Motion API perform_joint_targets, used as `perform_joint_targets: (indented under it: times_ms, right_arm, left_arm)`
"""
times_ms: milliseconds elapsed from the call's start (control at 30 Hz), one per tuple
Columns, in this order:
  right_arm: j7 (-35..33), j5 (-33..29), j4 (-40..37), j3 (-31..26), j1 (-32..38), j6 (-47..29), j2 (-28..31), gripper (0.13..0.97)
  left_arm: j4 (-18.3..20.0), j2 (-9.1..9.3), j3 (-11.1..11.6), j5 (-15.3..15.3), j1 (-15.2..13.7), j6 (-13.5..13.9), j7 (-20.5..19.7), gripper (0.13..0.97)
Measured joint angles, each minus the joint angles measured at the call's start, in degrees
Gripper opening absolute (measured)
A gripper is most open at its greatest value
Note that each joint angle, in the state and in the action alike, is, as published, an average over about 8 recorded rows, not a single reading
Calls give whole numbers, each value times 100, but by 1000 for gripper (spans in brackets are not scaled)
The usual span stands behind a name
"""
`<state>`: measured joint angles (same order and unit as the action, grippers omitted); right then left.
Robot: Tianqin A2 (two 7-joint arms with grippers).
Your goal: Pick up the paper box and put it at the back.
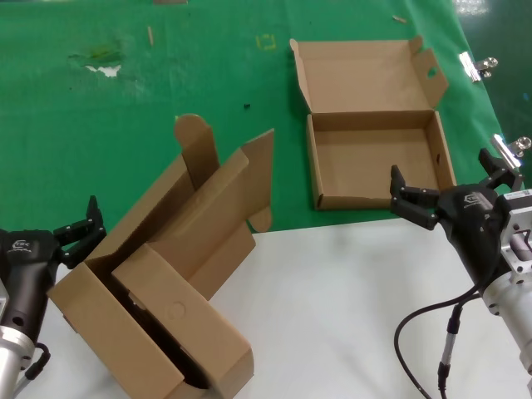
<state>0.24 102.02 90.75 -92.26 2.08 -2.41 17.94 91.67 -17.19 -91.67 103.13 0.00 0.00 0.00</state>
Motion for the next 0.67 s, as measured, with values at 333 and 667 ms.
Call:
perform_joint_targets:
  times_ms: [333, 667]
  right_arm:
    - [0, 0, 0, 0, 0, 0, 0, 966]
    - [0, 0, 0, 0, 0, 0, 0, 966]
  left_arm:
    - [0, 0, 0, 0, 0, 0, 0, 966]
    - [0, 0, 0, 0, 0, 0, 0, 966]
